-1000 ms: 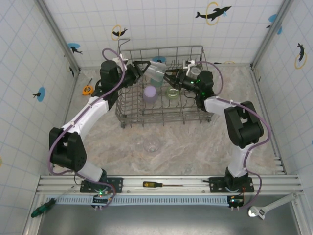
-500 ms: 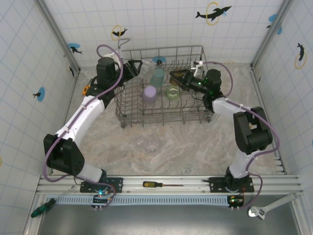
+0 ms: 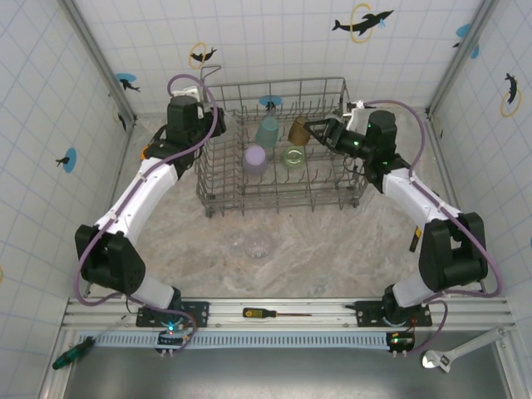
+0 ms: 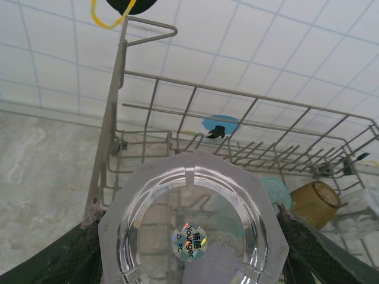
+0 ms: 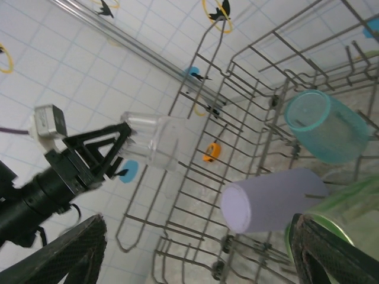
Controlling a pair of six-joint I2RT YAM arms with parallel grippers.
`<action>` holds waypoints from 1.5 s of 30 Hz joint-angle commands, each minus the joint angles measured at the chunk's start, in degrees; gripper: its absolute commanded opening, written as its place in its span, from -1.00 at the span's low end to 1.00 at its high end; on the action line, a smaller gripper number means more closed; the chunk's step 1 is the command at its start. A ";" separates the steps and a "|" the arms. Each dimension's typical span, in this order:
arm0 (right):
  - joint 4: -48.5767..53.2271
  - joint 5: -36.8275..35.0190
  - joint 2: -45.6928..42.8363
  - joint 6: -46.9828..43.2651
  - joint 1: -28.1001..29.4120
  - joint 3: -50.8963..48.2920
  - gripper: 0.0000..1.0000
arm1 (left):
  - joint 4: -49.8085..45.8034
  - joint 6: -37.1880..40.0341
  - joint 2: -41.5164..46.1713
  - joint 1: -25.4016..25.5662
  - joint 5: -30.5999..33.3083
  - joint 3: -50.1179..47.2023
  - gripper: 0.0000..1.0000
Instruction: Load the cups into the dish rack
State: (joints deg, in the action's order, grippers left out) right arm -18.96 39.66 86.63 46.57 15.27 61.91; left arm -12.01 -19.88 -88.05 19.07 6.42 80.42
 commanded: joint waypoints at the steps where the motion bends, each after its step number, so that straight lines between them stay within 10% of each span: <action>1: 8.99 -2.60 -3.99 -6.97 -0.33 -0.79 0.72 | -2.08 3.97 -1.90 -0.18 2.93 3.67 -1.00; 5: 10.79 -4.06 -6.41 -8.55 -0.60 -2.82 0.99 | -2.75 3.96 -2.51 -0.08 2.88 3.10 -1.00; 45: 7.89 -1.46 -8.41 -7.54 -4.33 -8.21 0.99 | -12.25 10.43 -27.25 4.05 23.17 20.92 -1.00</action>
State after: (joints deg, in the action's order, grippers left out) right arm -8.88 37.39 79.96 38.83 11.16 54.70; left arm -23.46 -9.87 -114.26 23.20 25.06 98.87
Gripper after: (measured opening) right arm 0.995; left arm 0.705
